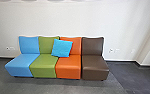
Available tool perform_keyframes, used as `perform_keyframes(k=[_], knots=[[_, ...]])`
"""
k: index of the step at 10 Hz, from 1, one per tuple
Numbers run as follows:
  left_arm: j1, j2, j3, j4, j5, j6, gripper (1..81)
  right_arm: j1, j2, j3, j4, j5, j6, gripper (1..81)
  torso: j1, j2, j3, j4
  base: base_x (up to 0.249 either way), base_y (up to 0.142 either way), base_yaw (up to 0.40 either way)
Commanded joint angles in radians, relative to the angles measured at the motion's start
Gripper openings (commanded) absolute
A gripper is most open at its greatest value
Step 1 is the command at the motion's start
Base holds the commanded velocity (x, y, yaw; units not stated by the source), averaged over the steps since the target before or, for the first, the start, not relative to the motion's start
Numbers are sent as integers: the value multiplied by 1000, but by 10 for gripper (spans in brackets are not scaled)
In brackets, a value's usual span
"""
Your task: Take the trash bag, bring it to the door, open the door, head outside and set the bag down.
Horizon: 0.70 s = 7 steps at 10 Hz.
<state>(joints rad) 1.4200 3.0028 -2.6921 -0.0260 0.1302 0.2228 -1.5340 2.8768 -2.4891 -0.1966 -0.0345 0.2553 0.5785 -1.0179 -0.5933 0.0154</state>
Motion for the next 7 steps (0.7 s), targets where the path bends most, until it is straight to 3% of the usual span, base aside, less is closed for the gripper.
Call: perform_keyframes(k=[1, 6, 7], knots=[[-28, -2, 1, 12, 68, 4, 10, 10, 15, -20, -7, -48, -10, 811, -62, 95, 93, 0, 0, 0, 0], [-28, 6, 0, 15, 68, 4, 10, -1, 17, -33, -4, -45, -8, 811, -146, 245, 239, 0, 0, 0, 0], [-28, 6, 0, 15, 68, 3, 10, -4, 15, -34, -1, -39, -8, 811, -163, 278, 173, 0, 0, 0, 0]])
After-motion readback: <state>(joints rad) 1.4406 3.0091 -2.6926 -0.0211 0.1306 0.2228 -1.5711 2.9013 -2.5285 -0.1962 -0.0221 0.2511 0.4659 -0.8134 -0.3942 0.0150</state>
